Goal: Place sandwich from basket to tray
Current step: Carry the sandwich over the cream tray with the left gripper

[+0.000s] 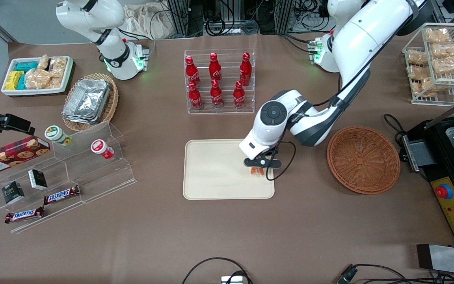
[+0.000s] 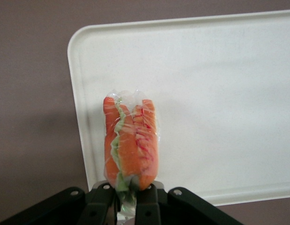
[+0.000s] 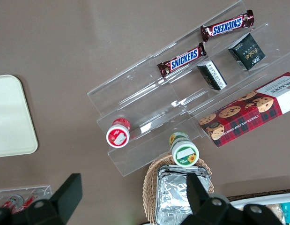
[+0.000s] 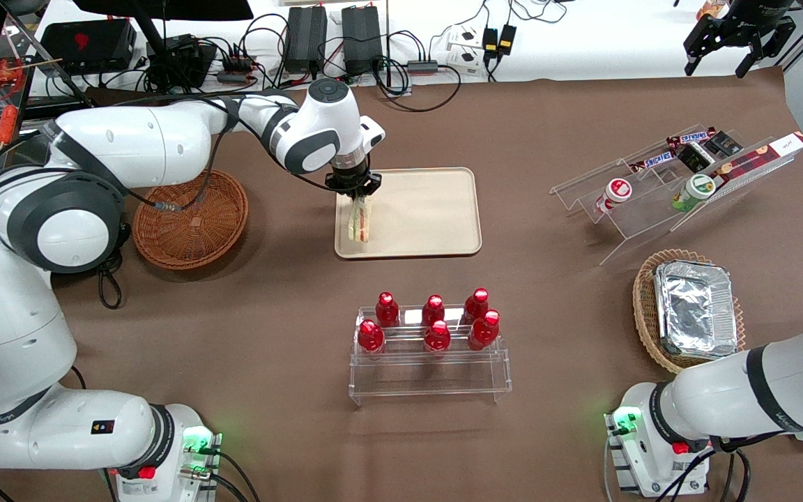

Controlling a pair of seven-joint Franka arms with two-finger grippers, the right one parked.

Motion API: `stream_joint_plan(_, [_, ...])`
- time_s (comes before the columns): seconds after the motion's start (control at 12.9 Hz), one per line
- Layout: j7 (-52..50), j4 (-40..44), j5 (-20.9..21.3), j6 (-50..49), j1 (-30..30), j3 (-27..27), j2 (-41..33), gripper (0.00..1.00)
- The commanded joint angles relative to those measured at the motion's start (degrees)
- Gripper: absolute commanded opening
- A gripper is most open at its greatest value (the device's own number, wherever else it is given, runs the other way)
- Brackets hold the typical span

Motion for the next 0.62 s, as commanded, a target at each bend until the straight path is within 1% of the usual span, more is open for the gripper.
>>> stream_joint_plan(0.0, [-2.3,2.5,1.9,0.6,-1.6,-0.1,2.1,0.13])
stream_joint_plan(0.23, [-5.4,3.6,4.8,0.7,-2.9,0.4,3.9,0.13])
stream_joint_plan(0.39, [-7.3,3.6,7.0,0.8,-2.9,0.6,4.6,0.16])
stream_joint_plan(0.54, [-8.0,3.6,8.1,0.9,-3.4,0.6,5.4,0.18])
